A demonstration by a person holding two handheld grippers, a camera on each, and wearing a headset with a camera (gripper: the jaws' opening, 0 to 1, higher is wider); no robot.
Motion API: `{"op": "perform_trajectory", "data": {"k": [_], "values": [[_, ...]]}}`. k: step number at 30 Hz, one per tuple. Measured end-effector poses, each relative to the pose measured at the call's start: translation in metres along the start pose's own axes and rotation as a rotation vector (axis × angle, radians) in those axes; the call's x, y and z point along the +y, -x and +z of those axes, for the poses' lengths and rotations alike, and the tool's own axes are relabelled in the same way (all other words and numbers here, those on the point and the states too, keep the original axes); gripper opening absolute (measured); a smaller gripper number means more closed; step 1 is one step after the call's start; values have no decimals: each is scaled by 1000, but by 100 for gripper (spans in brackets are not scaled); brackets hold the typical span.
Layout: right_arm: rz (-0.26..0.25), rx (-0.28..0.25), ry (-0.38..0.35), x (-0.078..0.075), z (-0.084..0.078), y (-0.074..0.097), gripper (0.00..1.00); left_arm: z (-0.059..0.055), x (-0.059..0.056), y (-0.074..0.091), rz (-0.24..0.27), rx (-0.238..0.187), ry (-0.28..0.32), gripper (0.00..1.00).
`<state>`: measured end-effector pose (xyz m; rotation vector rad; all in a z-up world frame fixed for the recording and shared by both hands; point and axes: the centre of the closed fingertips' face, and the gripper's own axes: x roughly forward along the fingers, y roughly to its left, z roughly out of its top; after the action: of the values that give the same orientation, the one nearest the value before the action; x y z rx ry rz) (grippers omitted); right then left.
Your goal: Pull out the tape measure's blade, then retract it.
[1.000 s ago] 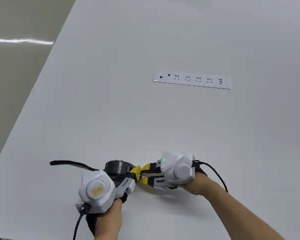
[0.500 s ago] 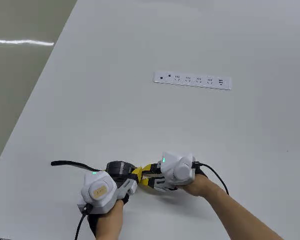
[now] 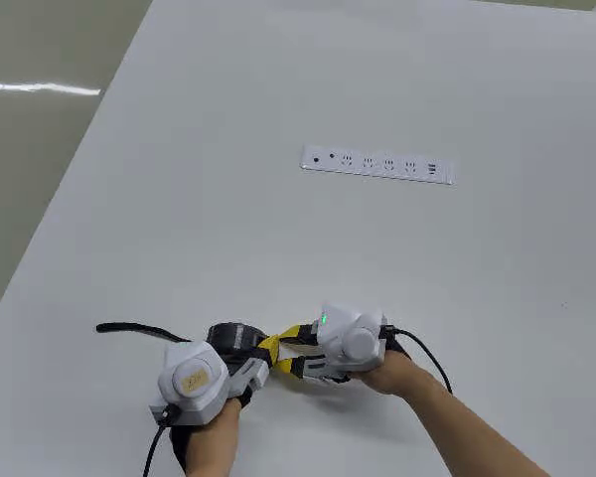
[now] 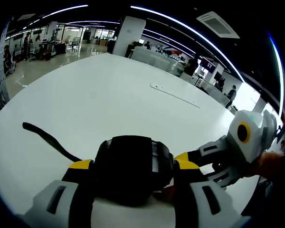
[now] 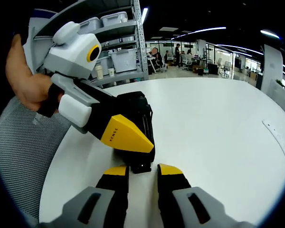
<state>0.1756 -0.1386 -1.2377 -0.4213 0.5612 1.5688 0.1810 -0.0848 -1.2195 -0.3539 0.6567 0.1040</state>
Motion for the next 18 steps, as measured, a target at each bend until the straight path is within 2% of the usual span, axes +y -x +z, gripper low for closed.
{"op": "perform_trajectory", "data": {"k": [4,14,18], "values": [[-7,11,-9,3,0,2,24,7,-2,3,-2,-16,-59,65],[-46,21,-10,6,5,11,27,17,-2,11,-34,-25,-116,70],[-65,29,-40,7,6,16,34,21,-3,15,-60,-24,-167,72]]}}
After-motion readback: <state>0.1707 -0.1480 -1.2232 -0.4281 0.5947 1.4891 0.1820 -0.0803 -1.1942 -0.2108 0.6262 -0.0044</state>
